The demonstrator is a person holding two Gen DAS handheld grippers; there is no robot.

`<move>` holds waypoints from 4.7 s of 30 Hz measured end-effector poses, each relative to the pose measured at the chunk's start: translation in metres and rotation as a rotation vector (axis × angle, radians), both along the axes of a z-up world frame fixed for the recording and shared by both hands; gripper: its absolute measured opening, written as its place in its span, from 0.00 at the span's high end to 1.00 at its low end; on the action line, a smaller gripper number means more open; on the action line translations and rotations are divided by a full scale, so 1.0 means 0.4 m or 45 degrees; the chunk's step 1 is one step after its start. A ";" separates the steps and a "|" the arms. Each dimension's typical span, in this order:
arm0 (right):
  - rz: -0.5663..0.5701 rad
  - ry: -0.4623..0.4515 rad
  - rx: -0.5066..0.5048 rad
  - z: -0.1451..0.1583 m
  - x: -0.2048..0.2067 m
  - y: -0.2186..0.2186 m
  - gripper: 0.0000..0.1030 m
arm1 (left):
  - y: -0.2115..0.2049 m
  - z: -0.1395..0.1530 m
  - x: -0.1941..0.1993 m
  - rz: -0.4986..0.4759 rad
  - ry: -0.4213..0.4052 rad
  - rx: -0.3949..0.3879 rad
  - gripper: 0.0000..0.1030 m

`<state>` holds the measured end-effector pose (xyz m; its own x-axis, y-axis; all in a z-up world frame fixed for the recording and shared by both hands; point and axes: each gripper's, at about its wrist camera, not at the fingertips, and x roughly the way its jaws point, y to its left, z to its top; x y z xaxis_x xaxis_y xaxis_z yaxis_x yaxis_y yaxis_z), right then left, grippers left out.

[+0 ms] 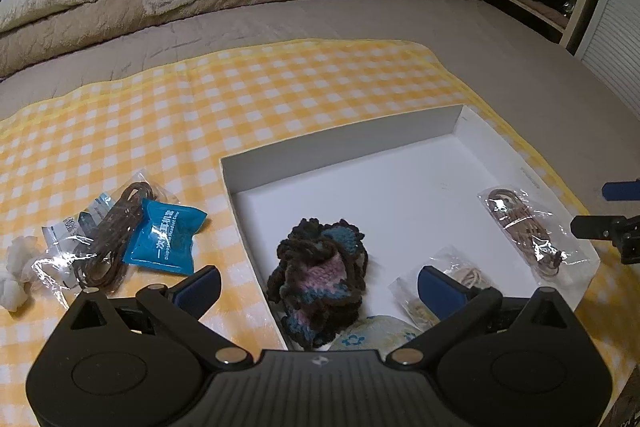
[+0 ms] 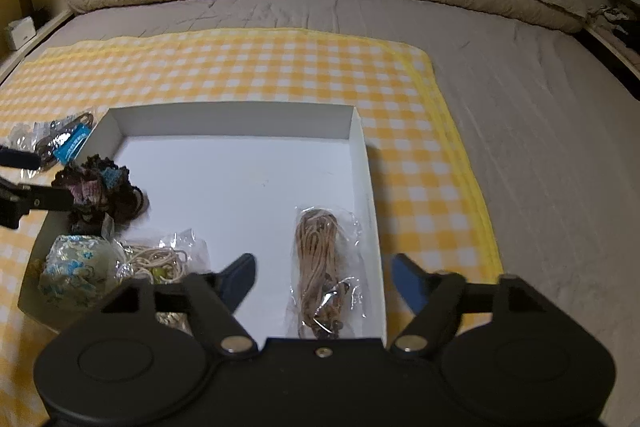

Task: Organize soft objects
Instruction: 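Drop crocheted pouch in box with left tool while right tool releases cord bag, then move left tool to cotton balls while right tool reaches bagged dark cord, then close left tool on cotton balls while right tool grasps bagged dark cord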

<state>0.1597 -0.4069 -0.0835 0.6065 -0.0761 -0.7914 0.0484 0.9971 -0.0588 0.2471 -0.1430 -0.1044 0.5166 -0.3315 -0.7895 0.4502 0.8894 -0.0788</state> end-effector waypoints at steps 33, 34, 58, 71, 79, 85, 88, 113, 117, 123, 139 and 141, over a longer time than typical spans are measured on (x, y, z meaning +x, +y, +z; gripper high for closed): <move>0.021 -0.266 0.049 0.099 0.080 0.210 0.00 | 0.264 0.126 0.005 0.362 -0.232 -0.084 0.00; 0.026 -0.271 0.052 0.101 0.087 0.222 0.00 | 0.278 0.127 0.008 0.381 -0.235 -0.086 0.00; 0.137 -0.360 0.323 0.142 0.213 0.506 0.00 | 0.552 0.070 0.110 0.692 -0.225 -0.002 0.00; 0.112 -0.212 0.603 0.047 0.324 0.657 0.00 | 0.643 -0.009 0.166 0.662 -0.184 0.087 0.00; -0.010 0.044 0.797 -0.080 0.402 0.712 0.06 | 0.638 -0.054 0.187 0.474 -0.169 0.153 0.13; -0.070 0.154 0.855 -0.162 0.443 0.753 0.23 | 0.646 -0.085 0.206 0.445 -0.109 0.123 0.31; -0.089 0.171 0.876 -0.187 0.456 0.773 0.23 | 0.640 -0.092 0.208 0.422 -0.111 0.135 0.31; 0.455 0.171 0.363 -0.219 0.446 0.810 0.72 | 0.603 -0.125 0.243 0.354 -0.124 0.193 0.43; 0.613 0.212 0.334 -0.208 0.393 0.758 0.75 | 0.600 -0.132 0.254 0.352 -0.124 0.203 0.43; 0.931 0.269 0.247 -0.196 0.301 0.694 0.76 | 0.591 -0.138 0.263 0.339 -0.088 0.193 0.44; 0.595 0.355 0.424 -0.168 0.320 0.669 0.41 | 0.592 -0.147 0.277 0.379 0.028 0.163 0.69; 0.565 0.348 0.378 -0.170 0.317 0.689 0.41 | 0.594 -0.146 0.273 0.395 0.039 0.148 0.70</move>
